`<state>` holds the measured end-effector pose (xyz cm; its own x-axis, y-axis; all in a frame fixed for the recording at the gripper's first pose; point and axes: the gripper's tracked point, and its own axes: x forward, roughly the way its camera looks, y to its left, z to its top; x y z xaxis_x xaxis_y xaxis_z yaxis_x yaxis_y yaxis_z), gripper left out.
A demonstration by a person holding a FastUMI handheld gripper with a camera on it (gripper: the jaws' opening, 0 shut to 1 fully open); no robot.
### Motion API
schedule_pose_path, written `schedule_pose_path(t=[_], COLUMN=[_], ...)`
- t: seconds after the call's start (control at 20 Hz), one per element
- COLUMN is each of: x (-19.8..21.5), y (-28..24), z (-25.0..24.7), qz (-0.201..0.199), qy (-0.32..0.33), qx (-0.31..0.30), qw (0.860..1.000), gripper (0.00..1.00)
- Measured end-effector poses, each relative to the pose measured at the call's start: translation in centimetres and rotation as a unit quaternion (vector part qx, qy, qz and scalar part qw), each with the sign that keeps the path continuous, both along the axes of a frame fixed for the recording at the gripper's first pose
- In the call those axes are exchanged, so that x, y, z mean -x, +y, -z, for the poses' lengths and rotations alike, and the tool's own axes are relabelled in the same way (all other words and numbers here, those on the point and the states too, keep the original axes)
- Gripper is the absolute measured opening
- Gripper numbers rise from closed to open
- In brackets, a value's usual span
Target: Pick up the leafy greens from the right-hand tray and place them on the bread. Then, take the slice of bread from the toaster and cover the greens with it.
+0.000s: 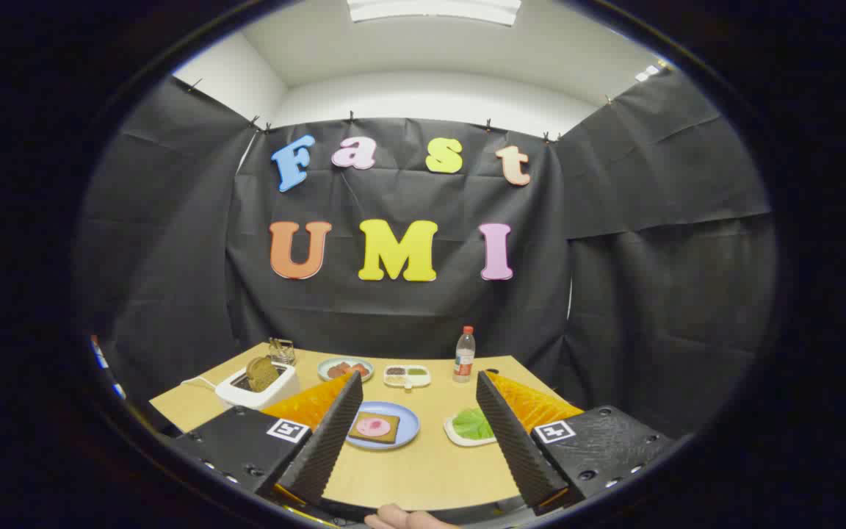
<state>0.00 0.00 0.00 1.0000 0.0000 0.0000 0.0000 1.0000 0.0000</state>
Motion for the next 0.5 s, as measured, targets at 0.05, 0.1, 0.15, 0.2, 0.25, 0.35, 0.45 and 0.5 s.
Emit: schedule_pose_path(t=[0.05,0.1,0.15,0.2,0.25,0.35,0.45,0.5], x=[0.00,0.01,0.08,0.10,-0.02,-0.07,-0.11,-0.03], y=[0.03,0.03,0.08,0.17,0.22,0.33,0.49,0.57], z=[0.11,0.35,0.33,0.36,0.49,0.66,0.81,0.81], qz=[-0.001,-0.001,-0.002,-0.003,-0.005,-0.007,-0.012,-0.013], qy=[0.000,0.001,0.002,0.002,0.003,0.005,0.006,0.006], qx=[0.000,0.000,0.000,0.000,-0.001,-0.002,-0.004,-0.004], qw=[1.000,1.000,1.000,1.000,1.000,1.000,1.000,1.000], gripper=[0.95,0.95,0.95,0.95,0.95,0.95,0.95,0.95])
